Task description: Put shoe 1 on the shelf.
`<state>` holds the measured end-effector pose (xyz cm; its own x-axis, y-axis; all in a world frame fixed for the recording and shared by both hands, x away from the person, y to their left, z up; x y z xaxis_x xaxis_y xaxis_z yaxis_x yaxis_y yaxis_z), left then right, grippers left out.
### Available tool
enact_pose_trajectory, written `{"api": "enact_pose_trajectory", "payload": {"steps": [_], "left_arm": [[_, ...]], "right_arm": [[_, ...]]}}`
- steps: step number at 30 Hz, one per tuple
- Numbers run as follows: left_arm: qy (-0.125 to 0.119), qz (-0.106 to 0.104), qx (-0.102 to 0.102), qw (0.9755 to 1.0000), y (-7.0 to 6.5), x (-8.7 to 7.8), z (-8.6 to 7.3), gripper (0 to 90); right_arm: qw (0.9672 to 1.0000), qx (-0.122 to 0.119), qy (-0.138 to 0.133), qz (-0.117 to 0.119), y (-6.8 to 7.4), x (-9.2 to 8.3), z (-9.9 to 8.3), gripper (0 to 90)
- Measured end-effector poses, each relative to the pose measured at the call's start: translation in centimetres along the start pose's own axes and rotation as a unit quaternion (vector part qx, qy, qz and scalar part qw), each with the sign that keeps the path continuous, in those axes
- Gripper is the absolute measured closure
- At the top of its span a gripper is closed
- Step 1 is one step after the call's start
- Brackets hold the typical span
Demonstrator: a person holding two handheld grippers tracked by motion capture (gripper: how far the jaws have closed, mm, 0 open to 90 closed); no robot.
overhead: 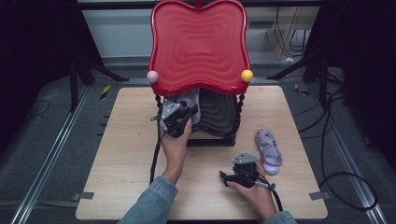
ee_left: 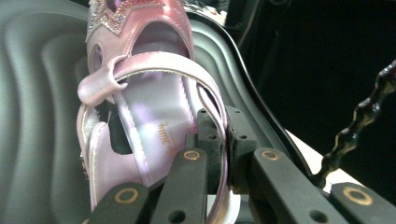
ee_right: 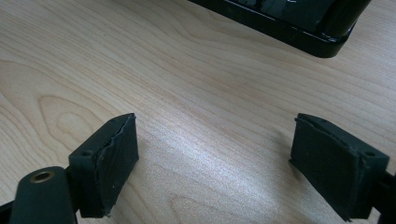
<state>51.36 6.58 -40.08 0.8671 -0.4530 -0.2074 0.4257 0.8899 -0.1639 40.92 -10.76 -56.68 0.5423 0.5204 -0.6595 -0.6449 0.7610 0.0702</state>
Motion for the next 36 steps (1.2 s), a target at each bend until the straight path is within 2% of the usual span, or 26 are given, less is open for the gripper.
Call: {"api": "enact_pose_trajectory", "payload": {"steps": [4,9,13,18,23,27,30,36], "left_arm": [[0.001,0.018,-0.001,0.9998,0.4,0.0,-0.1,86.3],[0.001,0.028,0.003,0.9996,0.6,0.1,-0.1,86.4],[0.006,0.035,-0.006,0.9994,0.8,0.0,-0.3,86.3],[0.013,0.043,-0.002,0.9990,1.1,0.1,-0.6,86.4],[0.028,0.038,-0.020,0.9987,1.2,0.7,-1.2,86.3],[0.032,0.037,-0.025,0.9985,0.9,1.1,-1.3,86.3],[0.033,0.039,-0.037,0.9980,0.7,1.4,-1.4,85.9],[0.043,0.035,-0.048,0.9973,0.1,2.3,-1.7,80.3]], "right_arm": [[1.0000,0.000,0.000,0.000,0.0,0.0,0.0,15.0],[1.0000,0.000,0.000,0.000,0.0,0.0,0.0,15.0],[1.0000,0.000,0.000,0.000,0.0,0.0,0.0,15.0],[1.0000,0.000,0.000,0.000,0.0,0.0,0.0,15.0],[1.0000,0.001,0.000,0.001,0.0,0.0,0.0,14.9],[1.0000,0.001,0.000,0.001,0.0,0.0,0.0,15.0],[1.0000,0.001,0.000,0.001,0.0,0.0,0.0,15.0],[1.0000,0.001,0.000,0.001,0.0,0.0,0.0,15.0]]}}
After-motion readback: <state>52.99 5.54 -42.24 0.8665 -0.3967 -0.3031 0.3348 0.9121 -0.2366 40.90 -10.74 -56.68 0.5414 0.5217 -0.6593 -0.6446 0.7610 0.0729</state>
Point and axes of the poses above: each handheld gripper's, and its own axes: x roughly forward along the jaws, z roughly out of its top, y roughly to its left, the point moved 8 cm from there along x, roughly forward along the jaws, and after that the axes turned 7 degrees about z, right-handed, at the moved point
